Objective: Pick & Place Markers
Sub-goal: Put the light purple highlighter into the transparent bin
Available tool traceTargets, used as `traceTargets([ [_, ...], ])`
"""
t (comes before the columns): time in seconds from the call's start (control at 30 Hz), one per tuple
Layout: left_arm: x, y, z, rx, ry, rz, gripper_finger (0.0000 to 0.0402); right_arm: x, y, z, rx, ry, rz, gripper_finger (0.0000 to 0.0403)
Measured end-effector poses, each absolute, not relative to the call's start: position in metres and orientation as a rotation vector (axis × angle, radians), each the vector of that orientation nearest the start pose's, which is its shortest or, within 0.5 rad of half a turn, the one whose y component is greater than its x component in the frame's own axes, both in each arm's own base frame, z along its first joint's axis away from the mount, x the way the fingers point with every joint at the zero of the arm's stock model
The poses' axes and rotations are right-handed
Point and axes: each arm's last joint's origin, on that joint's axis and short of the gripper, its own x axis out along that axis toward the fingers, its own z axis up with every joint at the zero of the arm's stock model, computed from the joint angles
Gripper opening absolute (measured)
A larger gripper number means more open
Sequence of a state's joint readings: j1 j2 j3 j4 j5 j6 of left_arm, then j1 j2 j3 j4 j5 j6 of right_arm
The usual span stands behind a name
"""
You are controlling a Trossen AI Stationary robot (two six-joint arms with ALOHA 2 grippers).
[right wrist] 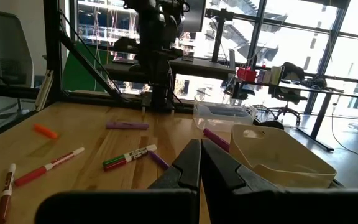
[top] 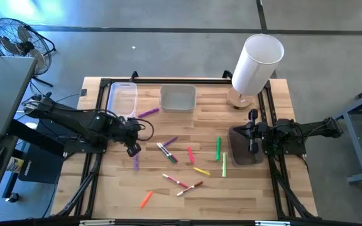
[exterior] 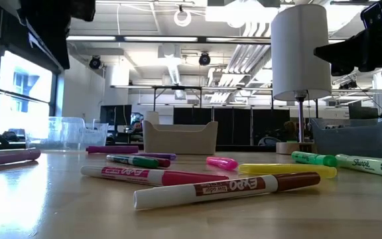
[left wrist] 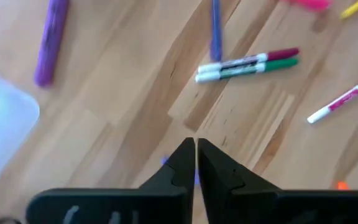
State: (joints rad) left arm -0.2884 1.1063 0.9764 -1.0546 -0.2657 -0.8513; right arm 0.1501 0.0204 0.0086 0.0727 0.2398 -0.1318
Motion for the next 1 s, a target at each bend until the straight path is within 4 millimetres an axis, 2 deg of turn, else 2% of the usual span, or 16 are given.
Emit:
traceTargets([
  [0.13, 0.187, -0.048, 0.268, -0.534, 1.113, 0.556, 0.0078, 0.097, 0.008, 0.172, -0.120, -0.054, -0.093, 0.0000],
  [0.27, 0.189, -0.051, 0.256, -0.731, 1.188, 0.766, 0.0137, 0.097, 0.008, 0.172, -0.120, -0.053, -0.093, 0.0000],
  [0.4, 0.196, -0.054, 0.243, -0.840, 1.234, 0.903, 0.0175, 0.097, 0.008, 0.172, -0.120, -0.054, -0.093, 0.0000],
  [0.73, 0.219, -0.062, 0.212, -0.887, 1.312, 1.019, 0.0186, 0.097, 0.008, 0.172, -0.120, -0.053, -0.093, 0.0000],
  [1.0, 0.214, -0.064, 0.174, -0.994, 1.349, 1.013, 0.0186, 0.097, 0.008, 0.172, -0.120, -0.054, -0.093, 0.0000],
])
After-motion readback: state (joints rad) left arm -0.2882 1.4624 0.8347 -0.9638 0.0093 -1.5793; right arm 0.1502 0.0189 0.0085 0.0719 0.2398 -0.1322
